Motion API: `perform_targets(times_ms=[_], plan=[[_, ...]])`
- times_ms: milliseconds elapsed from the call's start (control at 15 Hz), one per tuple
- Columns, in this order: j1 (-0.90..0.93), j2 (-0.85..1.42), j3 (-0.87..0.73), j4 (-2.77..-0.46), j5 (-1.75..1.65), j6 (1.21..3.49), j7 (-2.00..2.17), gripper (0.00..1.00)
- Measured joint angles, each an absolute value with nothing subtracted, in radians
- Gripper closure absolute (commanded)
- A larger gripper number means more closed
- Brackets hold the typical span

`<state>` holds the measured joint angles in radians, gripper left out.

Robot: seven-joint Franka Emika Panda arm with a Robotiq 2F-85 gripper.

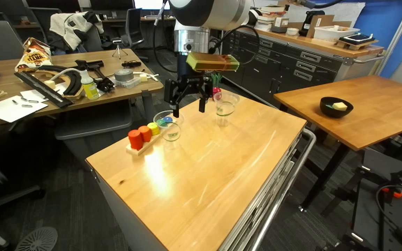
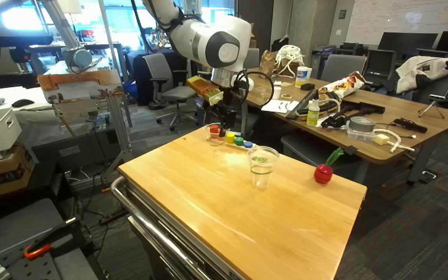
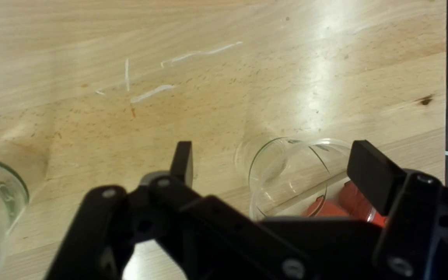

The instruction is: Stack up the cups

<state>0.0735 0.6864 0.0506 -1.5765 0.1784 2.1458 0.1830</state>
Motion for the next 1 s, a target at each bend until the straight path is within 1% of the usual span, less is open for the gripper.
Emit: perform_targets(times_ms=[333, 400, 467, 533, 600, 733, 800, 867, 1000], plan=[[0.075, 0.756, 0.052, -1.487, 0.180, 2.147, 0.200, 0.00], [0.075, 0.771, 0.050, -1.473, 0.180, 2.147, 0.203, 0.25], [0.075, 0.786, 0.048, -1.460, 0.180, 2.147, 0.206, 0.26], [0.075, 0.801, 0.045, -1.448, 0.180, 2.147, 0.208, 0.32], [0.075, 0.817, 0.043, -1.436, 0.179, 2.147, 0.211, 0.42], [0.075, 0.846, 0.038, -1.414, 0.179, 2.147, 0.216, 0.58], [0.075, 0.858, 0.037, -1.405, 0.179, 2.147, 0.219, 0.65], [0.075, 0.868, 0.036, -1.396, 0.179, 2.147, 0.221, 0.74], [0.075, 0.877, 0.035, -1.384, 0.175, 2.148, 0.223, 0.87]])
